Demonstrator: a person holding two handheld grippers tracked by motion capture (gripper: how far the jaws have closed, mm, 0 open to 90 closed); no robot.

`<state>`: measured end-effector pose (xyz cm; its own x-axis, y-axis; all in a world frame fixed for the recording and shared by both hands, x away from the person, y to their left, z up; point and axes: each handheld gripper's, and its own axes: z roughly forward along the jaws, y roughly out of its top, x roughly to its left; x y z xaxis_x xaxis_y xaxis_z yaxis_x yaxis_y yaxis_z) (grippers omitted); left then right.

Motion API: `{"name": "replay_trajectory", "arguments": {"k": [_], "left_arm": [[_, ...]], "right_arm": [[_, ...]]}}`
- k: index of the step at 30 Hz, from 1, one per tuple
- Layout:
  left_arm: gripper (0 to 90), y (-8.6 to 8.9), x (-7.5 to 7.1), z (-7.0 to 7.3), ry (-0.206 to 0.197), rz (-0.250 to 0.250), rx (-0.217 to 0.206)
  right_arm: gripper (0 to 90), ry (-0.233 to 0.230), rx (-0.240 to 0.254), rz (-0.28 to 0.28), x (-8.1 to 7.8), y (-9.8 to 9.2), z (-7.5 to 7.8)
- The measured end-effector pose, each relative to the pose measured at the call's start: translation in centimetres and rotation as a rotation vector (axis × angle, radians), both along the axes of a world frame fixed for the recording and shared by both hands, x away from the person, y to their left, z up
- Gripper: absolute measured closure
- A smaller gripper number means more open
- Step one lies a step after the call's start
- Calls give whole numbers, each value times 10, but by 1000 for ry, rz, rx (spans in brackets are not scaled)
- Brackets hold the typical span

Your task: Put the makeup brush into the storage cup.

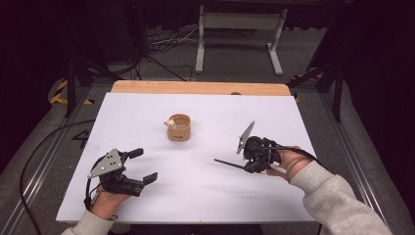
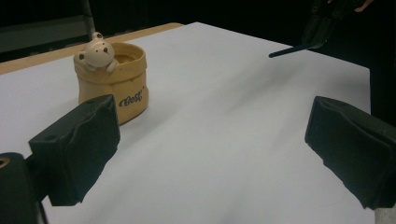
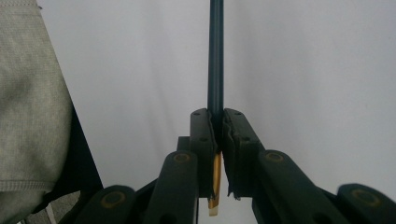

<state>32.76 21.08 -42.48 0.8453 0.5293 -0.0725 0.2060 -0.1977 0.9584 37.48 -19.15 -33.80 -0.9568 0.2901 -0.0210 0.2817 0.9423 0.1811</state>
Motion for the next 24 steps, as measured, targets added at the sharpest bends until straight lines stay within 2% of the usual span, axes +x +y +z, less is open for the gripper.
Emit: {"name": "replay_trajectory", "arguments": {"k": [9, 13, 14, 20, 24], "left_arm": [[36, -3, 1, 3, 4, -30, 2], [41, -5, 3, 5, 18, -56, 23], [50, -7, 3, 6, 24, -75, 42], [58, -15, 3, 10, 27, -125, 84], [52, -17, 4, 11, 32, -136, 87]], "right_arm": [[832, 5, -8, 67, 1, 20, 6], [832, 12, -16, 96, 1, 30, 6], [832, 5, -18, 106, 1, 32, 6], [832, 12, -21, 154, 2, 44, 6], [832, 15, -16, 181, 2, 51, 5]]}}
